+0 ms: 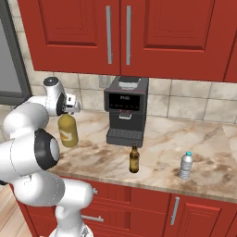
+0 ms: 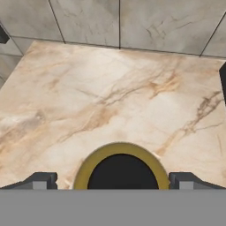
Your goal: Place the drinks on the dining counter in a tight cluster.
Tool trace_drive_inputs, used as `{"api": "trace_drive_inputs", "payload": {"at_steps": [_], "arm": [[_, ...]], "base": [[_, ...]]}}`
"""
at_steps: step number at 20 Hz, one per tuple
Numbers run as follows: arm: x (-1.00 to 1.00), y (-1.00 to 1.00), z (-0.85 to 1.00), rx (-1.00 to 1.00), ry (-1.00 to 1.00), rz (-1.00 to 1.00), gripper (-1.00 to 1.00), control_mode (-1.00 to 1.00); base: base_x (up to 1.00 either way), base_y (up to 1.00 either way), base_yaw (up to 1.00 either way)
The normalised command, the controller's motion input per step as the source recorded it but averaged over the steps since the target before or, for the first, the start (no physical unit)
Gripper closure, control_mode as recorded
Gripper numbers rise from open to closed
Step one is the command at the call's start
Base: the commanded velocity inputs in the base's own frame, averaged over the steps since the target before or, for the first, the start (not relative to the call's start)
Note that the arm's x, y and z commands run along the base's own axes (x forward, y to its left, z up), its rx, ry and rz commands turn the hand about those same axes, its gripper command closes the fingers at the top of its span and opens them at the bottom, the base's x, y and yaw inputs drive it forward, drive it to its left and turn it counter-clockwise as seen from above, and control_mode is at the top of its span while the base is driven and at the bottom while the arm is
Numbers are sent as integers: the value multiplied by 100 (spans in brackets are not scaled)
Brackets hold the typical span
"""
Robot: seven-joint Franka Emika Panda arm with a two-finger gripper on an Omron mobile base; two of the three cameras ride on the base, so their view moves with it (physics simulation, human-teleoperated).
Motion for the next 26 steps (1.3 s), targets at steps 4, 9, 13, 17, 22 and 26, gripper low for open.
{"api": "trace_drive_inputs", "payload": {"at_steps": [4,9,13,17,22,26], "arm": [[0,-2,-5,0,0,0,-100,-100],[0,-11,-6,-2,0,0,-100,-100],[0,-13,-2,-1,0,0,-100,-100],[0,-6,-1,-1,-1,0,-100,-100],[0,0,-9,0,0,0,-100,-100],[0,0,-13,0,-1,0,100,-100]], "base": [[0,0,0],[0,0,0],[0,0,0],[0,0,0],[0,0,0],[0,0,0]]}}
